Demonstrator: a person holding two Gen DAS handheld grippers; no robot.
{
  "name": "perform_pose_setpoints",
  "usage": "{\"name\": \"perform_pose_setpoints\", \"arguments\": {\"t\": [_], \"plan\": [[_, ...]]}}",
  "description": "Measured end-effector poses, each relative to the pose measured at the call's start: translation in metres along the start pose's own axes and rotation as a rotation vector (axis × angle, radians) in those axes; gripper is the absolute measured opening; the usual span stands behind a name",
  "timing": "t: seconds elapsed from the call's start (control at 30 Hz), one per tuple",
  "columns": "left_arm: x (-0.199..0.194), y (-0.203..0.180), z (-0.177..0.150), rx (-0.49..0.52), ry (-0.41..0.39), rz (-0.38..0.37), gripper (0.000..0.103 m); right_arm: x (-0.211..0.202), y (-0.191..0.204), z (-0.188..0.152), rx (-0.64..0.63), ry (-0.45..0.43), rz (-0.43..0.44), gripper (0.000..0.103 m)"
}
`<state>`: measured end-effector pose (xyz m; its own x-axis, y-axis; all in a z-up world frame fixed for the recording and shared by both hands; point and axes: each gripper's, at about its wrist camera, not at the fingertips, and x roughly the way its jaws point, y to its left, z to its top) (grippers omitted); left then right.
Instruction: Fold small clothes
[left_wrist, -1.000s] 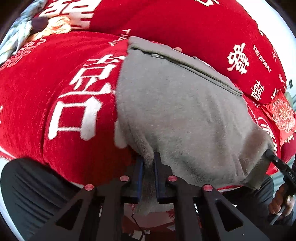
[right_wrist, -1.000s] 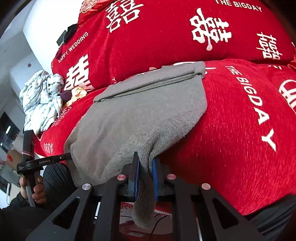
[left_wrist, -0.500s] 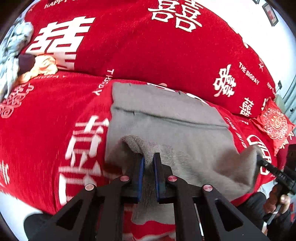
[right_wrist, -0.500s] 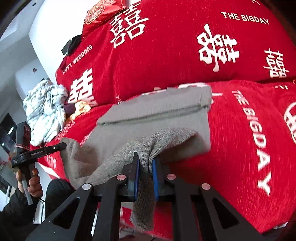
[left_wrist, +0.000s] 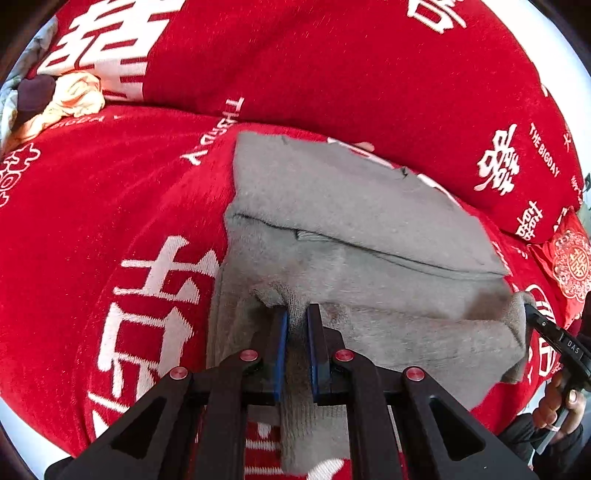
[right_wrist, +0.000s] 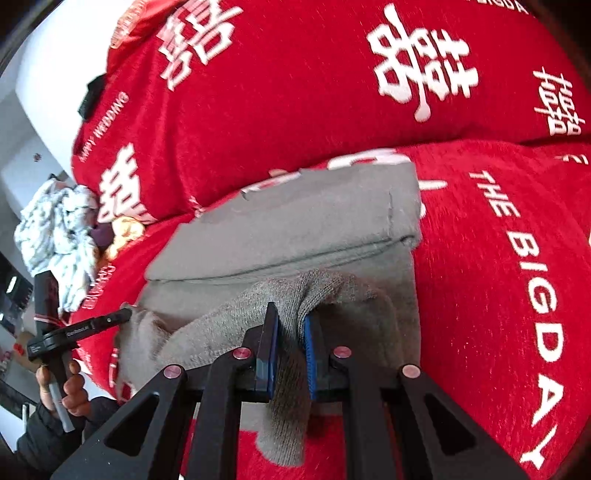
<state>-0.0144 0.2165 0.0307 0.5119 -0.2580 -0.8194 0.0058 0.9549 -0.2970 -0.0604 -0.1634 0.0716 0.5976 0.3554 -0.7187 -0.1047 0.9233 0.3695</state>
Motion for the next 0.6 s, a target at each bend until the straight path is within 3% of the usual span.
{"name": "perform_pose_setpoints", "arguments": {"t": [0.1, 0.2, 0.27, 0.3, 0.33, 0.37, 0.43, 0.47, 0.6], "plan": [[0.005, 0.002, 0.002, -0.008, 0.009, -0.005, 0.012, 0.011, -0.005, -0.001, 0.009, 0.019, -0.015, 0.014], [0.005, 0.005, 0.002, -0.024, 0.021, -0.001, 0.021, 0.02, -0.008, -0.001, 0.004, 0.044, -0.034, 0.015], [0.001, 0.006, 0.0, -0.031, 0.014, 0.006, 0.054, 0.024, -0.011, -0.003, 0.01, 0.063, -0.042, 0.019], [-0.002, 0.006, -0.002, -0.037, 0.009, 0.007, 0.086, 0.025, -0.011, -0.003, 0.017, 0.066, -0.044, 0.02], [-0.009, 0.007, -0.006, -0.049, -0.013, 0.014, 0.098, 0.024, -0.012, -0.004, 0.025, 0.07, -0.039, 0.023], [-0.016, 0.008, -0.01, -0.054, -0.041, 0.015, 0.098, 0.021, -0.012, -0.006, 0.027, 0.07, -0.027, 0.025], [-0.026, 0.008, -0.018, -0.048, -0.052, -0.001, 0.098, 0.012, -0.012, -0.011, 0.015, 0.061, -0.028, 0.051], [-0.029, 0.009, -0.023, -0.057, -0.05, -0.019, 0.098, 0.007, -0.011, -0.013, 0.01, 0.054, -0.035, 0.058], [-0.026, 0.002, -0.04, -0.057, -0.003, -0.059, 0.098, -0.012, -0.013, -0.029, 0.001, 0.036, -0.026, 0.061]]}}
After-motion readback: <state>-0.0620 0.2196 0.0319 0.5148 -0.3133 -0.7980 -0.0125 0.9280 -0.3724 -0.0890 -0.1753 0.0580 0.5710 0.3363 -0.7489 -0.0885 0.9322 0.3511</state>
